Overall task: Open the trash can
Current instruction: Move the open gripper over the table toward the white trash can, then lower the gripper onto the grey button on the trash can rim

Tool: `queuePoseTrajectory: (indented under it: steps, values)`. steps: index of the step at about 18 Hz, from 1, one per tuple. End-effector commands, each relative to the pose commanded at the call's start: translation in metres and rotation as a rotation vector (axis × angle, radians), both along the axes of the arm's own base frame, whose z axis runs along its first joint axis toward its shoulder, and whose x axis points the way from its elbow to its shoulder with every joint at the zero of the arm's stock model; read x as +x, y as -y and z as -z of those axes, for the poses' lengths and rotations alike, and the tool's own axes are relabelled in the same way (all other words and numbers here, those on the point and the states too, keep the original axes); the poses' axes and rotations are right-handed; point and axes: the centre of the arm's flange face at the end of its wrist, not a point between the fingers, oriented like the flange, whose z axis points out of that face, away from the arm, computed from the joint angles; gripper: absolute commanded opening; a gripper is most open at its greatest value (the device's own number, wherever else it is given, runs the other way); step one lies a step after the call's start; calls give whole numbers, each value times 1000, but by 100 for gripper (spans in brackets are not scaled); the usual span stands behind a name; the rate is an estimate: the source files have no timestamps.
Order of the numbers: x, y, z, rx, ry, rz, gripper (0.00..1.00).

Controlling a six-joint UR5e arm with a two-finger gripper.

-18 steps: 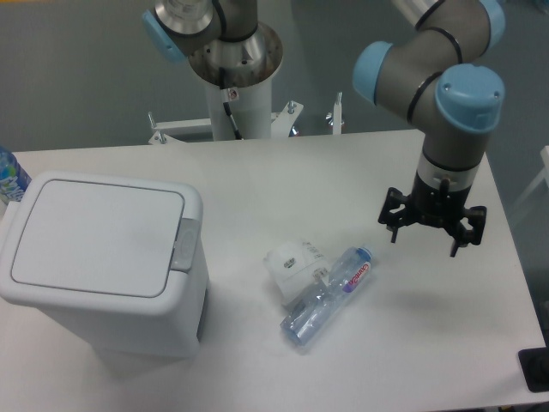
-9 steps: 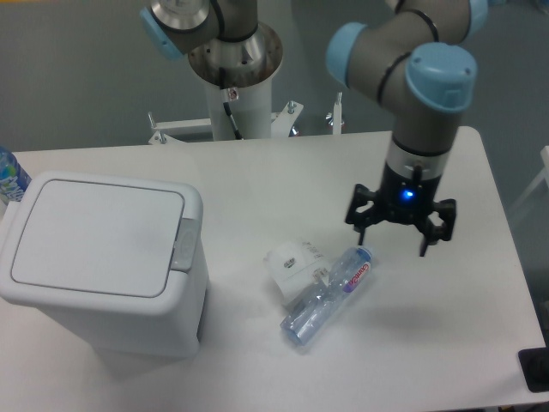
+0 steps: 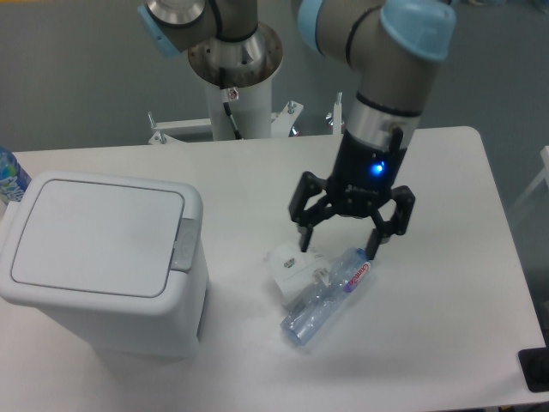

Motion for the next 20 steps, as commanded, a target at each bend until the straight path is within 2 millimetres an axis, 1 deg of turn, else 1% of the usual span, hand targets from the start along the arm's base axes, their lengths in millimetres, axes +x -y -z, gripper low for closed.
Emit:
queuePoseTrajectory:
  steps: [1, 3, 4, 5, 8, 12, 14, 16, 20]
  values:
    - [10, -6, 0, -1, 3, 15, 100]
    - [29, -17, 13, -15, 19, 53, 100]
    - [37, -21, 19, -21, 22, 70, 100]
    - [41, -22, 20, -27, 20, 73, 100]
    - [42, -22, 25, -33, 24, 75, 100]
    - [44, -21, 41, -39, 28, 78, 100]
    - [48, -24, 45, -34, 25, 81, 100]
    - [57, -27, 57, -49, 35, 96, 100]
    - [60, -28, 57, -52, 34, 95, 100]
